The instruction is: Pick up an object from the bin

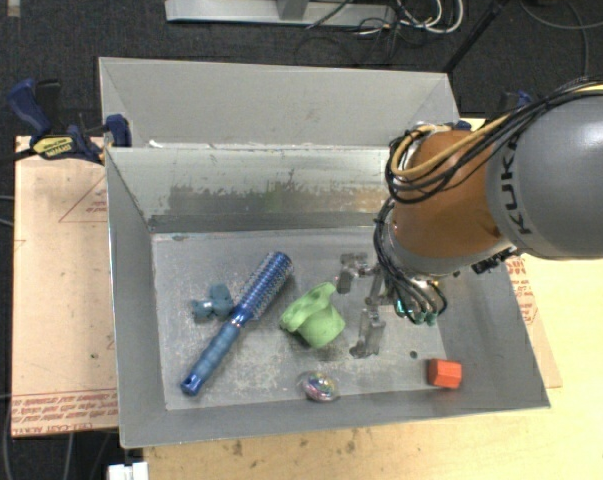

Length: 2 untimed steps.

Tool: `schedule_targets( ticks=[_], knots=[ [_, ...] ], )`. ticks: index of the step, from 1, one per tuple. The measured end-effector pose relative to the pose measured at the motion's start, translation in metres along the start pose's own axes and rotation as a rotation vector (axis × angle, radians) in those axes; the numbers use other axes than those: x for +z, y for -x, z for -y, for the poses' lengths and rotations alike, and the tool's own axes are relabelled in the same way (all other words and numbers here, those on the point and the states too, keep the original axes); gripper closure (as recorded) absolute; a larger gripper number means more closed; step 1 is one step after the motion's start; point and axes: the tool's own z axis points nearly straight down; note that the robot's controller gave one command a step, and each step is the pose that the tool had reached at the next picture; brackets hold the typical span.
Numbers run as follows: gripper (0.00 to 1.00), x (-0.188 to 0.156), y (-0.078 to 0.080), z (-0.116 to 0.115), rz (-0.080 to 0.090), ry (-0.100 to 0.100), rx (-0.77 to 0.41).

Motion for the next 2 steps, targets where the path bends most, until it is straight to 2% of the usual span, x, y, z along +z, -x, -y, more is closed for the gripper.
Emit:
schedule_targets(
  ticks=[1, 2],
  knots=[
    [0.00, 0.0634, 0.0212, -0.0438, 0.008, 0.001, -0.080],
    [1.00, 0.0603, 0.0217, -0.0416, 0.010, 0.000, -0.076]
  ],
)
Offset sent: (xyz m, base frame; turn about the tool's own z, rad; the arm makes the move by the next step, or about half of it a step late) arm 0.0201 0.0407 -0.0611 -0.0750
